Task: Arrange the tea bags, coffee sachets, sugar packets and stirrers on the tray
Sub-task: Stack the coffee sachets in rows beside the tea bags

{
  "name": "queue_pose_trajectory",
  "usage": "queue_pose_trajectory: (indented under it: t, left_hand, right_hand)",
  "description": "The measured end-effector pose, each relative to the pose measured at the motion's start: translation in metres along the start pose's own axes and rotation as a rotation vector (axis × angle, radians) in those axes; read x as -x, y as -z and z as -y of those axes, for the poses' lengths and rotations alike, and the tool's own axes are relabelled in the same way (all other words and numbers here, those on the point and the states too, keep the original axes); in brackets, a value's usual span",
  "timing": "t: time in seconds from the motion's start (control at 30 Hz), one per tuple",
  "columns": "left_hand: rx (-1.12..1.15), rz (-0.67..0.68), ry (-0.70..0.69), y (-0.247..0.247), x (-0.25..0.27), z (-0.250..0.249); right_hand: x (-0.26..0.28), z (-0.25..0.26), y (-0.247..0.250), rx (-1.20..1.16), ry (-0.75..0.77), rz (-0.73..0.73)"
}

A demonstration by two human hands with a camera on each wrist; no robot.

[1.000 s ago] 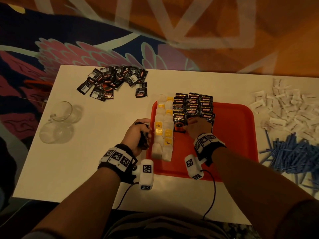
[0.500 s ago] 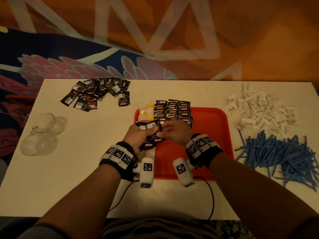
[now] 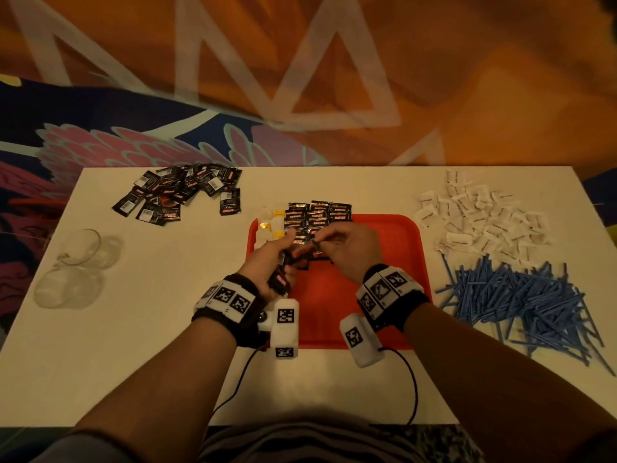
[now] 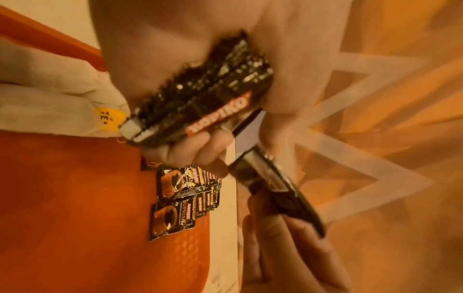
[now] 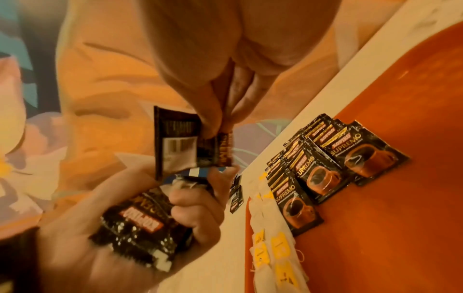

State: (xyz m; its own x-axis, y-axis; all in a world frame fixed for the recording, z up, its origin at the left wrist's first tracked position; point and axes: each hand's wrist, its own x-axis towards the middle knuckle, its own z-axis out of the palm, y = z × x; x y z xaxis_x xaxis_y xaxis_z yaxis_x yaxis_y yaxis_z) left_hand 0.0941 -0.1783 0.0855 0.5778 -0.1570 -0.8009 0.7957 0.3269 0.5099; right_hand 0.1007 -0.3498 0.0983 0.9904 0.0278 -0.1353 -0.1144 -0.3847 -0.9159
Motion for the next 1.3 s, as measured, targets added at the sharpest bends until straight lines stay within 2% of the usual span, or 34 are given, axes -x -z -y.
queue_pose_trajectory:
  t: [0.17, 0.27, 0.37, 0.4, 0.47, 0.57, 0.63, 0.73, 0.87, 1.1, 1.2, 1.3]
  left_hand:
    - [-0.077, -0.045, 0.007, -0.008, 0.009, -0.004]
    - [-0.187, -0.106, -0.150, -0.013, 0.015, -0.004]
    - [-0.207, -0.135, -0.352, -0.019, 0.019, -0.002]
    - [-0.223, -0.150, -0.392, -0.020, 0.019, -0.002]
    - [-0.277, -0.177, -0.435, -0.021, 0.017, -0.001]
    - [-0.259, -0.158, -0.388, -0.021, 0.016, -0.002]
    - [-0.263, -0.147, -0.337, -0.021, 0.018, -0.004]
    - [-0.262, -0.205, -0.266, -0.024, 0.019, -0.006]
    - [-0.239, -0.290, -0.289, -0.028, 0.017, -0.002]
    - [-0.262, -0.294, -0.324, -0.020, 0.004, 0.009]
    - [-0.499, -0.349, -0.433, -0.010, -0.009, 0.009]
    - [-0.882, -0.354, -0.443, -0.004, -0.018, 0.012]
  right_hand:
    - [0.008, -0.003, 0.004, -0.083, 0.040, 0.073]
    - [0.009, -0.004, 0.008, -0.156, -0.034, 0.144]
    - [0.006, -0.001, 0.008, -0.376, -0.304, 0.198]
    - [0.006, -0.001, 0.007, -0.352, -0.351, 0.223]
    - [0.005, -0.003, 0.006, -0.144, -0.297, 0.259]
    - [0.002, -0.008, 0.006, 0.069, -0.155, 0.226]
    - [0.000, -0.010, 0.005, 0.085, -0.157, 0.183]
    - [0.000, -0.010, 0.002, 0.126, -0.109, 0.184]
    - [0.002, -0.010, -0.001, 0.163, -0.077, 0.197]
    - [0.000, -0.031, -0.005, 0.241, -0.109, 0.225]
    - [-0.003, -0.049, -0.004, 0.346, -0.156, 0.255]
    - [-0.012, -0.068, -0.003, 0.389, -0.274, 0.210]
